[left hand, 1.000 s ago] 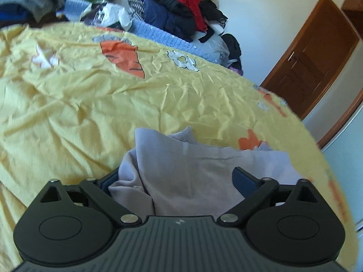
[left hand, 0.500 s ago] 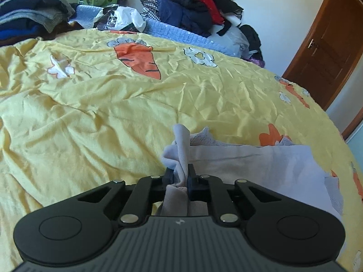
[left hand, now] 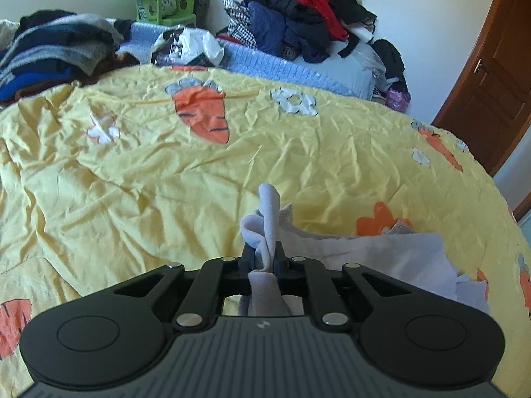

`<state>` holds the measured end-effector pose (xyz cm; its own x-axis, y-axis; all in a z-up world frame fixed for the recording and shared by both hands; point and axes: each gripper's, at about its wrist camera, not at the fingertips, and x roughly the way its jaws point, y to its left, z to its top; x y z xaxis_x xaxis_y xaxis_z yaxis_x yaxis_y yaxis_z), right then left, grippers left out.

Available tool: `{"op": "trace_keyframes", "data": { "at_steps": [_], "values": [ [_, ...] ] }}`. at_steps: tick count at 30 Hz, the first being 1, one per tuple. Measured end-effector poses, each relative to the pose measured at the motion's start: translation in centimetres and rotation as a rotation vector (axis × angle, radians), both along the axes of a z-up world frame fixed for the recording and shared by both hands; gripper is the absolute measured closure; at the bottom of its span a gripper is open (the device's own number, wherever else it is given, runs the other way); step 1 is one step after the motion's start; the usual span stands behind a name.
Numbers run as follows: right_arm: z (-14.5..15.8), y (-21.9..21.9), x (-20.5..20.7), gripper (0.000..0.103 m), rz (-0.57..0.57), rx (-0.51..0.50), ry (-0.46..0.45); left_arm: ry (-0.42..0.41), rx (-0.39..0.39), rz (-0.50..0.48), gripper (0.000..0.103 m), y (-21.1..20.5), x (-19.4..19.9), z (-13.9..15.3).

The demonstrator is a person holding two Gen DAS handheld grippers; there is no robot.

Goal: Fold small clothes

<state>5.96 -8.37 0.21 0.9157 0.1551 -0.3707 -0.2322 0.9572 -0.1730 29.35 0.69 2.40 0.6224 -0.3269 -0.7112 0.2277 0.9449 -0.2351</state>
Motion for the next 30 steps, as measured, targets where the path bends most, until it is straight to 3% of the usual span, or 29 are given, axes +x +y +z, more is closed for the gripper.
{"op": "trace_keyframes", "data": {
  "at_steps": [5,15,30],
  "values": [
    [0.6,-2.9,-0.7,0.095,-0.025,0.119,0.023,-0.071,0.053,0.003,0.093,-2.9,-1.3,1.5],
    [0.5,-8.2,-1.4,0.095,-0.091,0.272,0.049,-0.105,0.063,-0.030,0.093,-8.4,-2.6,3.1],
    [-0.9,-15.0,-1.6,0.095,-0.184,0.403,0.082,-0.100,0.107,-0.087,0.093,-16.0,-3.3,1.5]
  ]
}}
